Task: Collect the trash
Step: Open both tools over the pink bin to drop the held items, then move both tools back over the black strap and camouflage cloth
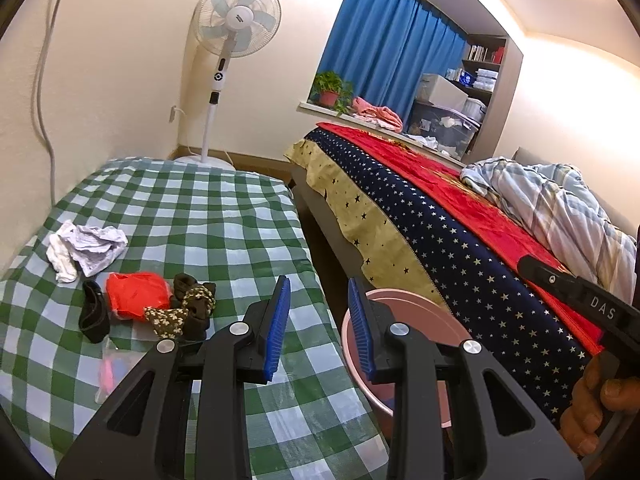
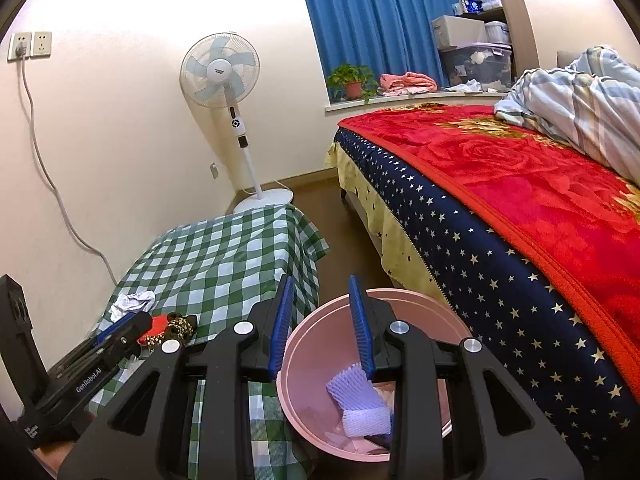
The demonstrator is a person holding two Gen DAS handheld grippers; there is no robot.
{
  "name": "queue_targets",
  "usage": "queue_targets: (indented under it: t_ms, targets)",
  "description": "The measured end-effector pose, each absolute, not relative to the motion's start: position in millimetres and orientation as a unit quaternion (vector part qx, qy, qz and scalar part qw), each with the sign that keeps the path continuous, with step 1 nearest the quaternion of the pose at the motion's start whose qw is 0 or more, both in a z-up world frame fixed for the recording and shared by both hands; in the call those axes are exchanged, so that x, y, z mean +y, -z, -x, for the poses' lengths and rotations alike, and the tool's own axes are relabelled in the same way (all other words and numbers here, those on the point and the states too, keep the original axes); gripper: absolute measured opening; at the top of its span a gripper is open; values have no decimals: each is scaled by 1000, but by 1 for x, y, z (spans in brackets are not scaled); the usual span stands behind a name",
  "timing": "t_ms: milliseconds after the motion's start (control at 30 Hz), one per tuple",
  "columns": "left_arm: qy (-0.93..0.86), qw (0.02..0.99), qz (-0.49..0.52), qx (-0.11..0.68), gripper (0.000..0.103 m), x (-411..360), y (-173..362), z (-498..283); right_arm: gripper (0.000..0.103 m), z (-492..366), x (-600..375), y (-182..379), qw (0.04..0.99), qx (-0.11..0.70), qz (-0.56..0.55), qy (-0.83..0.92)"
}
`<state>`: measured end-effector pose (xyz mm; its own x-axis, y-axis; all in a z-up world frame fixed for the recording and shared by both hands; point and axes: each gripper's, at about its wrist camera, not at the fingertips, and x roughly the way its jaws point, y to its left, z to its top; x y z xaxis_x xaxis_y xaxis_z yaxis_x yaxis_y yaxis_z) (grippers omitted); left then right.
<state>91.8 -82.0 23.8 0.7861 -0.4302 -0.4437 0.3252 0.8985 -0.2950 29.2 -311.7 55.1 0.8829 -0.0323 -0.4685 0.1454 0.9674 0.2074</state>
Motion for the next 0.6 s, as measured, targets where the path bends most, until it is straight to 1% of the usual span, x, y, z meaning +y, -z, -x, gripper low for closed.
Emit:
queue_targets:
  t_ms: [600]
  targets:
    - [159, 946, 113, 259, 30, -51, -22, -94, 30, -39, -289, -47, 963, 244, -115, 15]
